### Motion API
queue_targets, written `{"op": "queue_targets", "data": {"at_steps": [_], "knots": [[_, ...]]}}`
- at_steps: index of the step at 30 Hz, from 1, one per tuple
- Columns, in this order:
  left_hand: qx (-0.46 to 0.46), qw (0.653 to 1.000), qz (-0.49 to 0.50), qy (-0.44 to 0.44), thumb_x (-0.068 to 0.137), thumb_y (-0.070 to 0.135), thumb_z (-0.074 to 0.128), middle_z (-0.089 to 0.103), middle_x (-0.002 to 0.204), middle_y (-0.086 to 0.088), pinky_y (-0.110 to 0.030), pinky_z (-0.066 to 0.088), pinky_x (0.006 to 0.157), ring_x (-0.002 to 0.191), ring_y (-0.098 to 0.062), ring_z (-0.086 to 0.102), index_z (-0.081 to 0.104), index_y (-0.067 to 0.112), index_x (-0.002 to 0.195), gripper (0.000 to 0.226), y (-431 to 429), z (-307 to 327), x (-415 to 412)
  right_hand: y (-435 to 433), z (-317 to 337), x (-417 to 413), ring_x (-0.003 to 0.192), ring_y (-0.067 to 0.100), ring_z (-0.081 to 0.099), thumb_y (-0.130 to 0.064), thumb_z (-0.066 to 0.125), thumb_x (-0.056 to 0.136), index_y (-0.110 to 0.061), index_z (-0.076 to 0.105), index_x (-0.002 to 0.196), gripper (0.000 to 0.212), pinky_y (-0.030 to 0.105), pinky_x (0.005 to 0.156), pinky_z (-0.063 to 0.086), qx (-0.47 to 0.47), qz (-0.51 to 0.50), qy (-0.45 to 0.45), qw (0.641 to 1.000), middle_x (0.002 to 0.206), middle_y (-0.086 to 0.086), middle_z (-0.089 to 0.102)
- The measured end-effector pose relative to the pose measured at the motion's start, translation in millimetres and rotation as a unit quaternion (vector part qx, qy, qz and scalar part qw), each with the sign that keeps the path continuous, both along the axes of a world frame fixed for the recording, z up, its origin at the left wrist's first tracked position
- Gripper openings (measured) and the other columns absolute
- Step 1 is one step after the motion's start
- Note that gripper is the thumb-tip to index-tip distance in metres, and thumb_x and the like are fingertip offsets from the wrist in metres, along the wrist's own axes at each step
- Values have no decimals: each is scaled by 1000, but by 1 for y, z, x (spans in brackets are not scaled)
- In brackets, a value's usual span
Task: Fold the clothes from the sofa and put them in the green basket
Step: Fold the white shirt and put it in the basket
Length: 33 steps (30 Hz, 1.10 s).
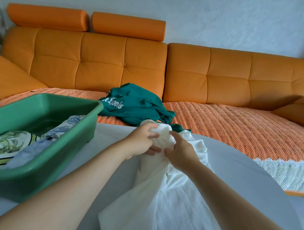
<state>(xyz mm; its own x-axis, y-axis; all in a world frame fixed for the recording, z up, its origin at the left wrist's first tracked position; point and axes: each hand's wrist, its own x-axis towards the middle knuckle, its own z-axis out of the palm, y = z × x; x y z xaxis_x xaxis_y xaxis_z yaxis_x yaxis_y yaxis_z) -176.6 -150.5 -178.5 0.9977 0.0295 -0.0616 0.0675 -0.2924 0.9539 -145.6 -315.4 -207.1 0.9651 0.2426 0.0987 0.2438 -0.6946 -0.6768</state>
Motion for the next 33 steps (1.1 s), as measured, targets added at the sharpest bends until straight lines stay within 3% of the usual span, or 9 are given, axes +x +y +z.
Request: {"op": "queue_targets", "data": {"at_steps": [4,6,9,13,16,21,25,29,33], "knots": [[243,951,95,-167,98,8,44,68,111,10,-23,47,78,96,-11,66,62,33,102,31,13,-3,6,-6,8,8,71,13,62,-18,48,91,-34,37,148,60,32,62,54,-16,-15,-38,999,86,-3,62],[313,934,6,-171,98,22,54,61,129,9,-27,43,95,119,-12,55,64,32,118,24,14,-11,11,-11,7,13,71,12,60,-23,48,94,-35,37,148,57,32,60,52,-45,-29,-59,997,91,-4,60],[439,888,-124,-53,96,55,51,18,165,9,-44,23,119,150,-17,16,30,35,154,65,7,-32,12,-12,-7,13,73,14,57,-30,49,97,-37,36,148,53,29,53,41,-103,-43,-43,993,87,-5,59],[394,909,-117,66,87,75,48,-9,167,11,-52,11,123,154,-20,-3,0,42,157,92,10,-43,17,-9,-14,19,120,25,48,-26,60,89,-35,31,151,69,34,83,47,-279,-15,-177,944,137,5,47],[395,908,-119,76,79,79,54,-11,166,13,-52,10,123,153,-21,-4,0,44,157,102,16,-40,21,-5,-6,28,147,21,24,-20,60,88,-33,29,154,74,43,112,27,-335,146,-249,897,161,-2,25],[400,907,-122,51,68,84,58,6,162,17,-48,20,118,149,-16,6,21,41,156,105,20,-42,34,-6,-5,50,129,19,47,-29,46,93,-31,52,135,43,47,107,28,-391,88,-42,915,133,-7,56],[351,936,-24,-26,77,76,48,30,148,6,-44,29,114,144,-18,19,53,38,135,69,16,-42,54,9,-7,73,123,27,49,-26,42,97,-29,48,142,45,43,103,33,-223,5,-137,965,141,2,50],[365,929,-35,-45,82,65,60,25,144,7,-42,26,114,142,-17,15,38,32,145,74,22,-54,70,27,-13,95,118,28,53,-43,44,100,-30,51,135,38,44,98,34,-246,6,-121,962,123,1,61],[341,937,-58,-44,65,78,67,15,151,18,-42,22,115,145,-13,9,20,36,150,106,31,-59,76,38,-15,116,90,25,62,-31,46,98,-25,68,96,23,38,77,43,-94,-66,-107,988,86,-2,65]]}}
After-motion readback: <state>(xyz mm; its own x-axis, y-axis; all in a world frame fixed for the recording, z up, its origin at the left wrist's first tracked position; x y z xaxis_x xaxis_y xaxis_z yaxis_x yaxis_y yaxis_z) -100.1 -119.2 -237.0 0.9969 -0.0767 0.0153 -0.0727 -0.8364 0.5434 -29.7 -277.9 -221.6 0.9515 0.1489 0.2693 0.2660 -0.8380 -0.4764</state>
